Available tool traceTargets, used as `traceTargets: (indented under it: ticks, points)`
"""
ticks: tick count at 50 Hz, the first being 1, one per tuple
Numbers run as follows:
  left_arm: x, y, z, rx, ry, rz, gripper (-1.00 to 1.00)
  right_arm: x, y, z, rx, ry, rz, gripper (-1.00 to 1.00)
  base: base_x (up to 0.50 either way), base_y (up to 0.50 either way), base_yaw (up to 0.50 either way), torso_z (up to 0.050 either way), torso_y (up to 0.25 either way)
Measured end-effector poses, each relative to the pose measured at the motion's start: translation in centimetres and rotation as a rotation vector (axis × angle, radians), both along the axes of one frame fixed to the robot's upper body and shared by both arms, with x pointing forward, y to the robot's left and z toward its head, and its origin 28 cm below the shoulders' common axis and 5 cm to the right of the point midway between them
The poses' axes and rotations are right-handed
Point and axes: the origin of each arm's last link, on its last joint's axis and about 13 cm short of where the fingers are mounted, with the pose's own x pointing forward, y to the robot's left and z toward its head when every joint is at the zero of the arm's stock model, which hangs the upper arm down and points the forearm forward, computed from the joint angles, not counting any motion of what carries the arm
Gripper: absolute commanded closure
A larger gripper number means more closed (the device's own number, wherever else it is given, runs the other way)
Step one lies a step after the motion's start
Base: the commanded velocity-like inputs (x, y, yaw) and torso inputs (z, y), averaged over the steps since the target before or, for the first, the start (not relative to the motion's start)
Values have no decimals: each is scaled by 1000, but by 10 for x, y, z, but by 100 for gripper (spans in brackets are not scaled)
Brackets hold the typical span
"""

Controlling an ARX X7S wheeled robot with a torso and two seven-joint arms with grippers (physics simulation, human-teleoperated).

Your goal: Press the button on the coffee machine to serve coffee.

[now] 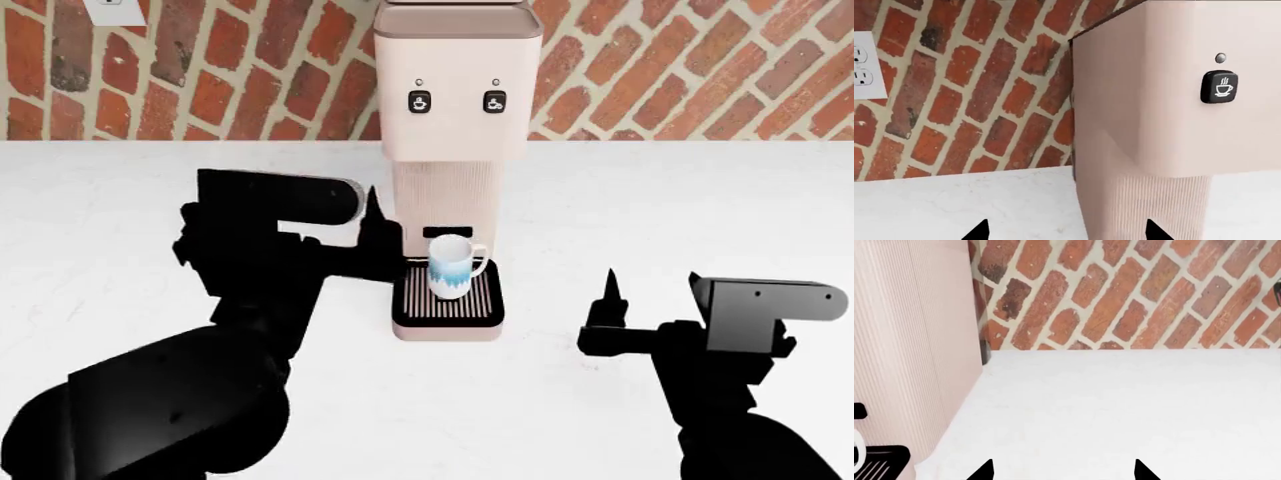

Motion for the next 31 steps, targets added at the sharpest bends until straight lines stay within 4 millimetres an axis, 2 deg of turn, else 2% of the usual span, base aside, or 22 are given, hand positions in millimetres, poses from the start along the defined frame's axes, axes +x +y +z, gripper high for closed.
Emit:
traceTargets:
  ticks: [13,31]
  points:
    - [25,26,-41,-13,43,64,-100,-2,-1,-3,7,-3,0,-100,0,0,0,0,0]
    - [40,47,-81,26,103,125,-100,1,0,-6,-2,16,29,-100,0,0,0,0,0]
